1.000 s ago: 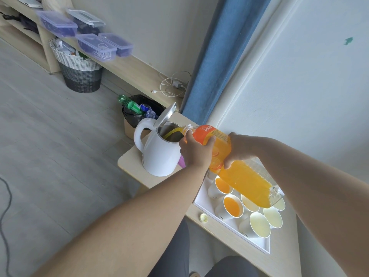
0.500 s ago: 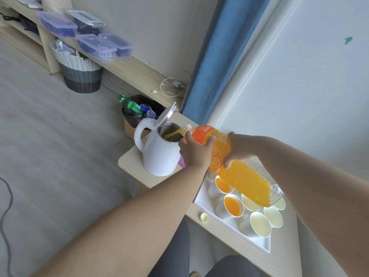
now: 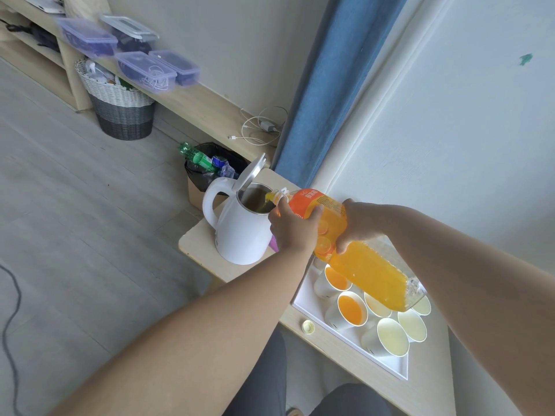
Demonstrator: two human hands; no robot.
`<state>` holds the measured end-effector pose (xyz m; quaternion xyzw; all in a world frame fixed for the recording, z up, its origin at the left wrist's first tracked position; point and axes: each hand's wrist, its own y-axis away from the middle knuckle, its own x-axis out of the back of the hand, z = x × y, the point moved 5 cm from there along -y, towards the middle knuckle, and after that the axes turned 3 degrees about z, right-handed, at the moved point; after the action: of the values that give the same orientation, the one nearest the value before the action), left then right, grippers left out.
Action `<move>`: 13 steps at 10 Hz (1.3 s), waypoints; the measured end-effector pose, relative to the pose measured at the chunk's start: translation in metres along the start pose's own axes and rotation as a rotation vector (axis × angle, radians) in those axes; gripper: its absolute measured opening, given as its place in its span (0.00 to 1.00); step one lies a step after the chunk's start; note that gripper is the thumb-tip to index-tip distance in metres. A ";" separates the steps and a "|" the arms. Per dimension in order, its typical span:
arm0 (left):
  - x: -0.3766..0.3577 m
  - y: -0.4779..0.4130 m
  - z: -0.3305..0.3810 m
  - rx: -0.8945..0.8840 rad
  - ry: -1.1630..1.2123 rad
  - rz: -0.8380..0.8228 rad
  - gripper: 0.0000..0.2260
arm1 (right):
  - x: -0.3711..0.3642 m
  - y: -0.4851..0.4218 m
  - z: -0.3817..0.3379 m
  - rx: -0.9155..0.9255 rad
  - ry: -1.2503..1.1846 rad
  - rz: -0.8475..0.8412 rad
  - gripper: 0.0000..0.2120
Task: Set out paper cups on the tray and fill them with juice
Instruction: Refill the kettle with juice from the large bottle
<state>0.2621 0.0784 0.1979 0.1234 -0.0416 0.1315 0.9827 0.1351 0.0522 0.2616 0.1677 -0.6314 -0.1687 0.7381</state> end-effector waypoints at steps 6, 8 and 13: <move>0.001 -0.001 -0.003 0.010 0.014 0.001 0.36 | -0.002 -0.002 -0.002 -0.006 -0.007 -0.008 0.46; 0.001 -0.001 -0.004 0.011 0.016 -0.001 0.36 | -0.002 -0.002 -0.002 -0.007 -0.009 -0.008 0.46; 0.002 -0.001 -0.003 0.010 0.008 0.001 0.36 | -0.003 -0.004 -0.002 0.006 -0.002 -0.001 0.46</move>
<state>0.2645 0.0790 0.1949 0.1278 -0.0370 0.1325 0.9822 0.1368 0.0504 0.2573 0.1700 -0.6325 -0.1673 0.7369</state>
